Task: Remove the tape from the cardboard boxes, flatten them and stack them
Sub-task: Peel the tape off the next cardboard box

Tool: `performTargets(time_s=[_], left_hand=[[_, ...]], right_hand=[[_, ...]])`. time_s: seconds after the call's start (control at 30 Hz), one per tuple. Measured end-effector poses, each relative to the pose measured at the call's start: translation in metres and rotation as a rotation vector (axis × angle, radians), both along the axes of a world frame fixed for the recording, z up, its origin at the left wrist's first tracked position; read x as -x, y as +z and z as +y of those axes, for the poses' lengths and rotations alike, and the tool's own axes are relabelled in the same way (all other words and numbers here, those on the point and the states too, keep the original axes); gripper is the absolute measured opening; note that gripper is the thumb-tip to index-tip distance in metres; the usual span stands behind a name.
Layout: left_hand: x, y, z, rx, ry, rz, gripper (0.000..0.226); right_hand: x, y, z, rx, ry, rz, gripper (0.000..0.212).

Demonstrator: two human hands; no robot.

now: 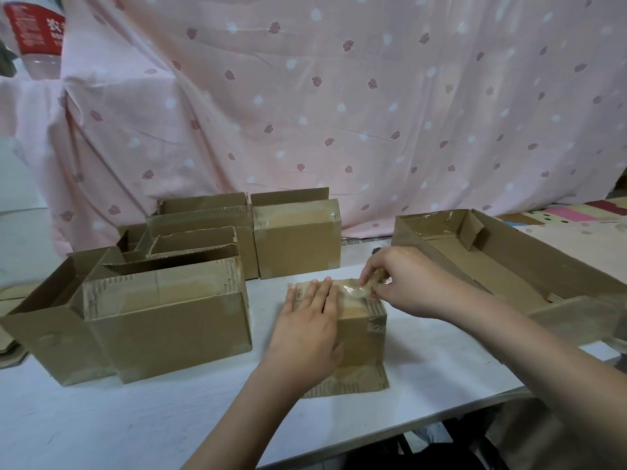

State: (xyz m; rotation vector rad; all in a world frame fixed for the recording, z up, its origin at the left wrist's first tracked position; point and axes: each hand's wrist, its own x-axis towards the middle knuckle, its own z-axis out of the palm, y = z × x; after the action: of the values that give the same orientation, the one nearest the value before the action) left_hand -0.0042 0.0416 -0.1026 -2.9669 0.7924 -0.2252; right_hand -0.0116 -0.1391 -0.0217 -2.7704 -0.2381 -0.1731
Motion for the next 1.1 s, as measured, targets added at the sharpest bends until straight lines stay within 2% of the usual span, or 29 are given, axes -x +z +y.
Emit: performTargets(time_s=[0.13,0.3,0.47,0.57,0.6,0.7,0.77,0.87,0.93,1.03,1.1], left_hand=[[0.000,0.002,-0.002,-0.015,0.015,0.033,0.083],[0.003,0.006,-0.008,-0.046,0.042,0.070,0.083],[0.002,0.006,-0.010,-0.056,0.046,0.077,0.083],[0.002,0.006,-0.009,-0.056,0.043,0.080,0.083],[0.002,0.006,-0.009,-0.057,0.045,0.083,0.083],[0.002,0.006,-0.009,-0.057,0.048,0.085,0.082],[0.002,0.006,-0.009,-0.050,0.049,0.083,0.081],[0.002,0.007,-0.009,-0.049,0.044,0.085,0.081],[0.003,0.006,-0.009,-0.055,0.045,0.084,0.080],[0.003,0.006,-0.008,-0.059,0.048,0.083,0.081],[0.003,0.007,-0.009,-0.059,0.048,0.085,0.081]], right_hand=[[0.003,0.003,0.006,0.190,-0.010,-0.145,0.019],[-0.005,0.009,-0.001,0.072,-0.021,-0.070,0.009],[-0.009,0.000,0.000,0.162,-0.064,-0.032,0.025],[-0.012,-0.004,0.004,0.151,0.002,0.009,0.044],[-0.014,-0.004,0.005,0.179,0.020,0.010,0.042],[-0.017,-0.003,0.007,0.173,0.013,0.007,0.019],[-0.016,0.001,0.006,0.150,0.015,0.051,0.021],[-0.014,0.009,0.000,0.118,0.076,0.203,0.041],[-0.013,0.012,-0.004,0.120,0.107,0.267,0.037],[-0.015,0.014,-0.008,0.162,0.097,0.205,0.013],[-0.016,0.012,-0.007,0.143,0.067,0.156,0.021]])
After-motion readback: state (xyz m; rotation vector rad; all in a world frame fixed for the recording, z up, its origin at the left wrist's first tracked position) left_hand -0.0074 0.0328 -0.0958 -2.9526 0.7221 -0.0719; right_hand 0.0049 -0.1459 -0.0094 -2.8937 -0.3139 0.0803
